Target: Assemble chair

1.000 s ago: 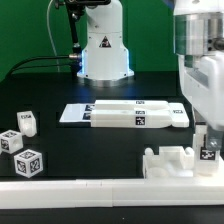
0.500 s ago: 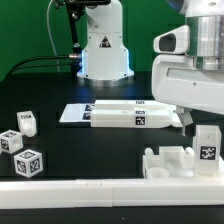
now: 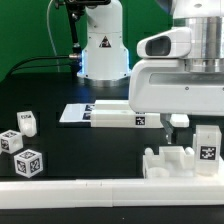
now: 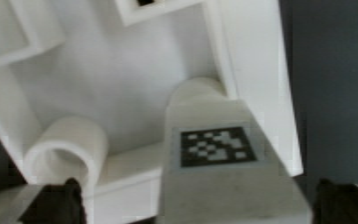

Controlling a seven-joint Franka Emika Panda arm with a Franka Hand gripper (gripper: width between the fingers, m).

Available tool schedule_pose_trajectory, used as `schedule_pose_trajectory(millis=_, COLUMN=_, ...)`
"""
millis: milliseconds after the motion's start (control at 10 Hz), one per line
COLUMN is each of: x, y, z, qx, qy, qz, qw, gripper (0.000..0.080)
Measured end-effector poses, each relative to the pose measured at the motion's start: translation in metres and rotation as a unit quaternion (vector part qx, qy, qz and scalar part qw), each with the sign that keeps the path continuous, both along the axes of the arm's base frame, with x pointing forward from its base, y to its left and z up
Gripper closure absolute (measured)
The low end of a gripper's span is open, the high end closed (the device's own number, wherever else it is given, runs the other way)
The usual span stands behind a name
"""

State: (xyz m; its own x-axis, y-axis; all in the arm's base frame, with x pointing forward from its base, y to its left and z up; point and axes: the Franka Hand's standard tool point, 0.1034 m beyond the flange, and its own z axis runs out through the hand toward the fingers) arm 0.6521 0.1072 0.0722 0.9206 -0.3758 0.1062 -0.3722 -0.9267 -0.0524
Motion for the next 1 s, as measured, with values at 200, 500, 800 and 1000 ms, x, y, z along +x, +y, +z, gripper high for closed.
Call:
schedule_pose_trajectory(millis=200, x=-0.0001, y=0.0, z=-0.0002, qx=0.007, qy=0.001, qz=-0.058, qw=0.998, gripper=0.0476)
schedule_pose_trajectory(millis=500, x=0.0015, y=0.0017, z=-0.0015, qx=0.025, qy=-0.004, qz=-0.211, qw=0.977, gripper=0.0517)
schedule_pose_trajectory(millis=800, x=0.0016, y=0.0013, z=-0.002, qx=0.059, qy=0.017, qz=-0.452, qw=0.89, gripper=0.0517)
schedule_pose_trajectory(millis=1000, x=0.0023, y=0.0064, z=-0.0027, qx=0.104, qy=0.034, qz=-0.65, qw=0.752, gripper=0.0517)
